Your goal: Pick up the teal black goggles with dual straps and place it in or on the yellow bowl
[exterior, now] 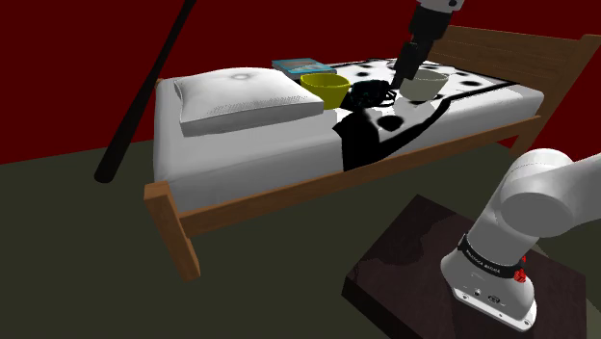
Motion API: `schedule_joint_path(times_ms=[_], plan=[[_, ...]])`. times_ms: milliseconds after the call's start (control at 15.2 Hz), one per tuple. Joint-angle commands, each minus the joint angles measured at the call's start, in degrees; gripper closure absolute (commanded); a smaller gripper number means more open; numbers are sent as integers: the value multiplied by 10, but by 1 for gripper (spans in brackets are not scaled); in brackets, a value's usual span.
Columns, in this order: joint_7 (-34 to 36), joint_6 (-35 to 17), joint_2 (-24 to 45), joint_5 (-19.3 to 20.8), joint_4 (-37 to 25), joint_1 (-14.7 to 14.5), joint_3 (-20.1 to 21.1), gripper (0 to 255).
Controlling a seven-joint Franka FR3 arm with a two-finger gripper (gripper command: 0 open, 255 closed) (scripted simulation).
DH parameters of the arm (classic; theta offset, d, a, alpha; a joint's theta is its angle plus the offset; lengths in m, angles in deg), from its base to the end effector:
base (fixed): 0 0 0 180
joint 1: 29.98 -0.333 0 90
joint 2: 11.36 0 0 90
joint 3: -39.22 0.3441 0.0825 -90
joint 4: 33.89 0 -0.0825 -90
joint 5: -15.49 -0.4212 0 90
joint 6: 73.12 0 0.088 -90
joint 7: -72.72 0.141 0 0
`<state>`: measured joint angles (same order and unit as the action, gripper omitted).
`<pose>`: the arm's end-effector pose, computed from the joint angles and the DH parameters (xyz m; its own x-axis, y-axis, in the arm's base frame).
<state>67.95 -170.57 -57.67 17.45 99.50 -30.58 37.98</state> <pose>0.3366 -0.0103 0.6113 0.9808 0.0804 0.1777 0.0756 -0.9966 0.0334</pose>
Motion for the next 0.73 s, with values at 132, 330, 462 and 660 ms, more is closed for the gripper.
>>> schedule_joint_path(times_ms=[132, 330, 462, 660], plan=[[-12, -12, 45, 5, -19, 5, -16, 0], [-30, -26, 114, 10, -52, 11, -38, 0], [-43, -33, 160, 11, -78, 14, -53, 0], [-62, -40, 231, 10, -120, 19, -75, 0]])
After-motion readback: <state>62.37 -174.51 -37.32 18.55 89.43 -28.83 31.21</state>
